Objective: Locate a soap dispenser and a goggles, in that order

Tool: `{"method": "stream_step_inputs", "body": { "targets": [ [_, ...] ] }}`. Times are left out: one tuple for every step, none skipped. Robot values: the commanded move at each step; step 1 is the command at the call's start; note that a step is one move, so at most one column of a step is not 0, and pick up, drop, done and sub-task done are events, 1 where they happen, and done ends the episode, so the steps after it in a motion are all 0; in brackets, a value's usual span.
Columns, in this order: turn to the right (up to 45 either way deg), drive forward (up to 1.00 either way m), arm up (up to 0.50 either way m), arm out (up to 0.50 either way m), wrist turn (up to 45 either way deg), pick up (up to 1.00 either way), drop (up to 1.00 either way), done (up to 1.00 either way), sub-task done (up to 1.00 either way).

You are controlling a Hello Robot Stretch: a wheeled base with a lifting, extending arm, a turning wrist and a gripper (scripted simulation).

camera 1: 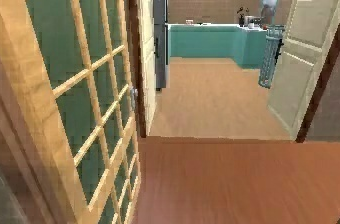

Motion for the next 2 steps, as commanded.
{"method": "stream_step_inputs", "body": {
  "targets": [
    [0.0,0.70,0.00,0.00,0.0,0.00,0.00,0.00,0.00],
    [21.0,0.00,0.00,0.00,0.0,0.00,0.00,0.00,0.00]
  ]
}}
